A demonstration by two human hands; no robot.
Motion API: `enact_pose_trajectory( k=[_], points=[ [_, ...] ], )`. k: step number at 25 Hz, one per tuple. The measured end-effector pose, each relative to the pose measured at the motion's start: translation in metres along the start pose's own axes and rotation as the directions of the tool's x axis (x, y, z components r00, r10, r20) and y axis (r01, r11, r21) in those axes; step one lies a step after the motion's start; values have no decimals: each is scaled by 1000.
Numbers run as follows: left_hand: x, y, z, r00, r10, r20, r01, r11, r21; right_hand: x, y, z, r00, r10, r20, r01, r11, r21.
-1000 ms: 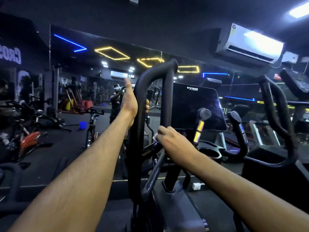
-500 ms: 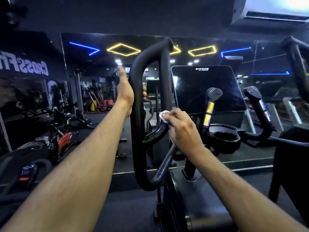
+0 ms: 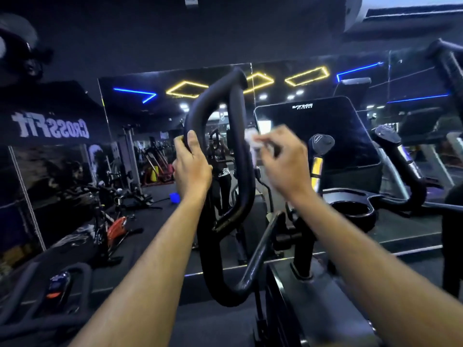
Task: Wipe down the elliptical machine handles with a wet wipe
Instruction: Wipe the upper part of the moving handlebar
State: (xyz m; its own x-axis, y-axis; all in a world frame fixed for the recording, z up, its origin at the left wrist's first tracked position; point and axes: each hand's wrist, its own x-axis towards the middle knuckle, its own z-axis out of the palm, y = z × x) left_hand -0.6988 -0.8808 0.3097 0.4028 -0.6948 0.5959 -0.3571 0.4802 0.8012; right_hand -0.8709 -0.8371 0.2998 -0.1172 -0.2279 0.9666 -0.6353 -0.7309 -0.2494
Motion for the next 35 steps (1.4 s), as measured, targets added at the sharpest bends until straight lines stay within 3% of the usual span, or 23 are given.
enact_pose_trajectory(
  k=[3,6,19,27,29,31,35],
  points=[
    [-5,-1,-1,994,105,-43,-103,994,48,89,13,19,999,-32,-26,29,996,-82],
    [-5,0,0,989,133,-71,-125,986,113,113,19,37,996,-57,-67,53,997,-64],
    [-3,-7,2,986,148,-81,-136,981,135,-38,23,34,991,47,-128,-44,999,28],
    [-3,-13,-6,980,165,116,-170,985,37,-129,2,53,940,233,-251,-212,971,107],
    [1,-23,-14,971,75,228,-29,980,-198,-144,-6,59,926,265,-270,-229,960,158],
    [-12,-38,-24,930,-55,363,221,874,-434,-160,-13,64,914,303,-269,-254,946,201],
    [-61,-63,-27,880,-178,441,412,746,-522,-183,-37,65,967,248,-64,-228,948,224]
  ],
)
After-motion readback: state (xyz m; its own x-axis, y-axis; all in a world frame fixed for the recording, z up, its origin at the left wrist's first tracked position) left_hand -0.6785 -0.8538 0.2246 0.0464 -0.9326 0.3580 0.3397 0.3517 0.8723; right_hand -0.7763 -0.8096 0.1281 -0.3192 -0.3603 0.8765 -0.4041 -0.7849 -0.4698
